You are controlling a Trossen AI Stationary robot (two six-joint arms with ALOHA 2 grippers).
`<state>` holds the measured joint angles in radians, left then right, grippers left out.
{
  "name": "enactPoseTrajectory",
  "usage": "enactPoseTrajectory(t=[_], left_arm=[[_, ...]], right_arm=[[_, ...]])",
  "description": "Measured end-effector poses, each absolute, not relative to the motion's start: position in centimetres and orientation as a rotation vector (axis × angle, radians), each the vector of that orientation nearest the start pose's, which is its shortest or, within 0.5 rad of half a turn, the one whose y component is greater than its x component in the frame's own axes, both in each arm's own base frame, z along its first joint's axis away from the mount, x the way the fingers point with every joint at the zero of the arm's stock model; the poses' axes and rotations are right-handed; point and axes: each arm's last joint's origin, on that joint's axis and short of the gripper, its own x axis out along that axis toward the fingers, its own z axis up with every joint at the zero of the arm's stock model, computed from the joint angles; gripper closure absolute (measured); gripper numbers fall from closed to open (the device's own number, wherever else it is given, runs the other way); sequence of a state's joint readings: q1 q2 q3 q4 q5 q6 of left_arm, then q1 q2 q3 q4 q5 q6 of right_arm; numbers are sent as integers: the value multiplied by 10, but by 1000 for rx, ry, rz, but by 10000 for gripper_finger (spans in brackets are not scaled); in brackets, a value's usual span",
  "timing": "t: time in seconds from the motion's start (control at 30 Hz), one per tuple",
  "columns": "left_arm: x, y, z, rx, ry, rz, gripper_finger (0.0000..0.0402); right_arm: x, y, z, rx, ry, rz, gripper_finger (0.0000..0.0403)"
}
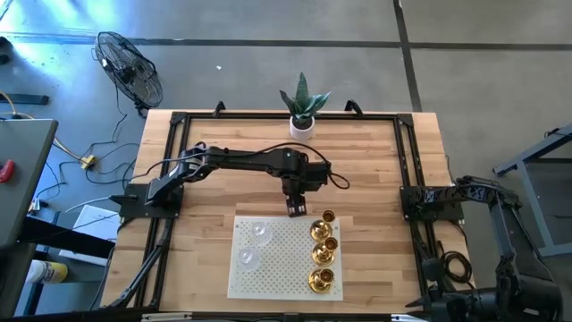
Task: Pick & Place candle stick holders
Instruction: Put the glass candle holder on the shelf
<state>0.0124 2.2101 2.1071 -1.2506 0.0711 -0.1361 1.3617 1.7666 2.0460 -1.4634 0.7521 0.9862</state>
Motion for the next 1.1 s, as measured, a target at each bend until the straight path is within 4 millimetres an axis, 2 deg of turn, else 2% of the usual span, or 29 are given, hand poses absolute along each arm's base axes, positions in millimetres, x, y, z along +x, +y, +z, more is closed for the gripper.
enactPoseTrajectory(t=[0.37,0.8,1.1], left_arm=[[448,3,256,-165,1354,33,222],[448,2,256,-253,1357,30,222],[448,1,256,-290,1357,35,222]], right_arm=[[85,313,405,-114,729,186,356],[84,312,405,-155,740,193,354],[85,307,402,-240,778,194,353]])
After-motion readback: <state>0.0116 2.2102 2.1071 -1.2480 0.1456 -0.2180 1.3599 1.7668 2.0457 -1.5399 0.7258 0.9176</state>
